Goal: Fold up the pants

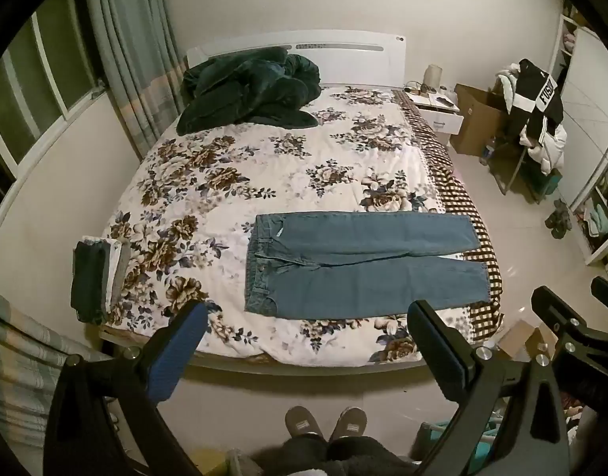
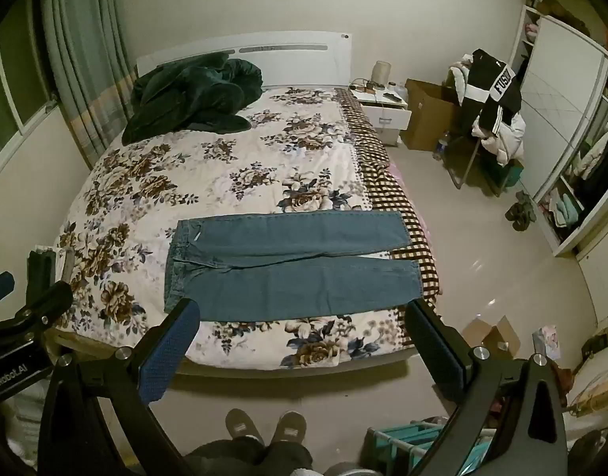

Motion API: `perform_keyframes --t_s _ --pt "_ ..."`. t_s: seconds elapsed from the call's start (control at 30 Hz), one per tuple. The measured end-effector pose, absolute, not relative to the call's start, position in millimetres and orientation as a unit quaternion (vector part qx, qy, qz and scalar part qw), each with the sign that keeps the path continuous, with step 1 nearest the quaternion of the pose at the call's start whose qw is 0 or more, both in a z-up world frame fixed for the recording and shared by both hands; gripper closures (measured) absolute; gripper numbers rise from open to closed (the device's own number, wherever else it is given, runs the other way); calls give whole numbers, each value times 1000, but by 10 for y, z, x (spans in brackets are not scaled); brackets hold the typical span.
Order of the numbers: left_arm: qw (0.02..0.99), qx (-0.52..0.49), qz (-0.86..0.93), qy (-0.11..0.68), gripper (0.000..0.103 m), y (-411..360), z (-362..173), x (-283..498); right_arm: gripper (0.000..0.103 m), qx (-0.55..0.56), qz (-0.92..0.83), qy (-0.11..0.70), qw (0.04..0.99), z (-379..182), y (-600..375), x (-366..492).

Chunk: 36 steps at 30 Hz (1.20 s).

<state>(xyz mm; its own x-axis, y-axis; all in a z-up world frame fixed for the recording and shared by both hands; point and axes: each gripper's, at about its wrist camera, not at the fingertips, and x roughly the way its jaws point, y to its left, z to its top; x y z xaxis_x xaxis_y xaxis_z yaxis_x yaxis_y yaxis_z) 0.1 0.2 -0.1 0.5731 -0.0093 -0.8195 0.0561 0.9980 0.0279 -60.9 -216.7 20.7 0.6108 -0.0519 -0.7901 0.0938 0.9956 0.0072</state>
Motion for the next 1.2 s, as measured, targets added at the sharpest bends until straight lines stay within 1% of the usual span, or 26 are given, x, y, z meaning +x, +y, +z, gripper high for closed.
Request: perform_keyframes --t_s 0.43,0.67,0.8,1.0,1.2 --pt "890 24 -18 455 0 26 -8 15 0 25 -38 437 898 269 -2118 -655" --pt "890 27 -15 456 0 -14 135 23 0 22 -39 439 898 242 -2072 -583" --pt "890 26 -15 455 0 6 124 16 0 22 -37 439 897 224 -2008 -559" --pt "891 25 -15 453 0 4 125 11 0 17 -34 438 898 375 -1991 -598" --pt "891 24 -15 452 0 4 124 4 0 16 -34 439 898 378 -1980 -596"
